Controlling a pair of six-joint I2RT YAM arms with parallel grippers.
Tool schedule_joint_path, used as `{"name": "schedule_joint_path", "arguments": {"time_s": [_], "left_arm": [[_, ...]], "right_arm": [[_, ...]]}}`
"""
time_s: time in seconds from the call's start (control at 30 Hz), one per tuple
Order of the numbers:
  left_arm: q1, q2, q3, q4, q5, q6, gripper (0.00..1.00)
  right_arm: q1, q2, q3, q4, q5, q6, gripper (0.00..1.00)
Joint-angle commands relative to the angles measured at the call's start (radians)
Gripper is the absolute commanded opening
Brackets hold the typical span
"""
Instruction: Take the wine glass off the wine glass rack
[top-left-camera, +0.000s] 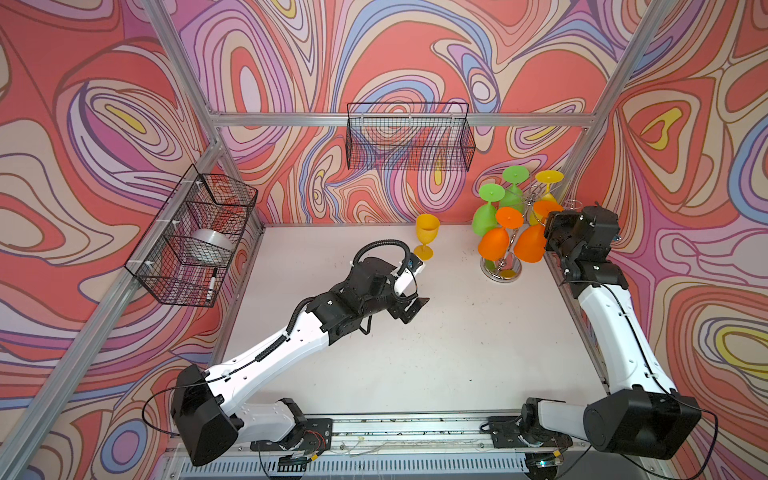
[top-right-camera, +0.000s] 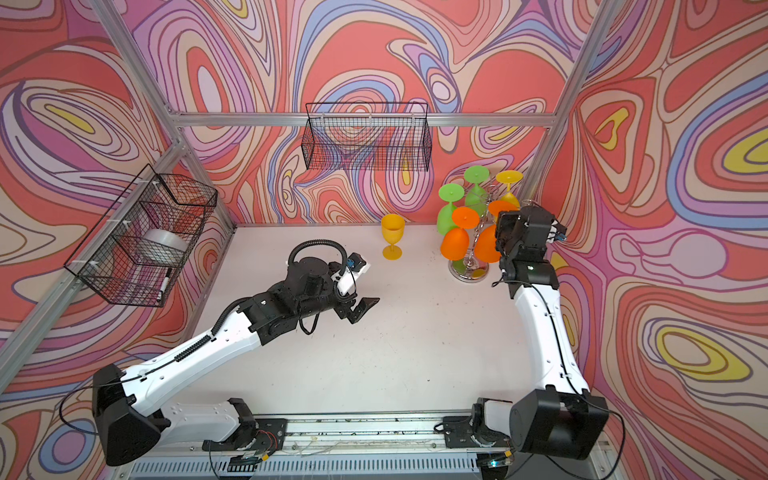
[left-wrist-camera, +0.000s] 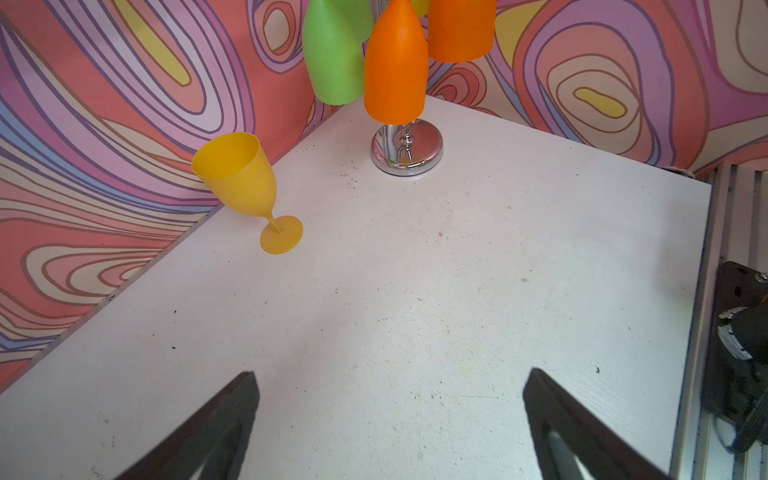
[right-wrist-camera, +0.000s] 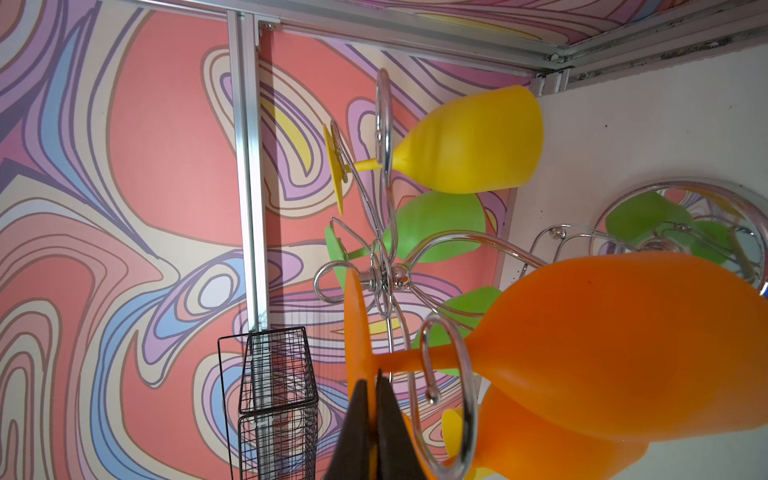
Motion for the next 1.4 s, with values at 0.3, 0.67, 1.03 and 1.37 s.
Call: {"name": "schedule_joint_path", "arguments": {"time_s": [0.3, 0.67, 1.03, 1.37], "left_arm": [[0.008, 0.008, -0.002, -0.004, 0.001, -0.001, 1.0], [0.009, 0.013, -0.001, -0.004, 0.005, -0.004, 1.0], [0.011, 0.019, -0.001, -0.002, 0.014, -0.01, 1.0], [0.012, 0.031, 0.0, -0.003, 0.016, -0.011, 1.0]], "right_arm": [[-0.016, -0.009, 0.005, 0.014, -0.053, -0.007, 0.0], [-0.031, -0.012, 0.062, -0.108, -0.209, -0.083, 0.0], [-0.032, 0.04, 0.125, -0.108, -0.405, -0.121, 0.0], [-0.033, 0.049, 0.086, -0.049, -0.42, -0.12, 0.0]]}}
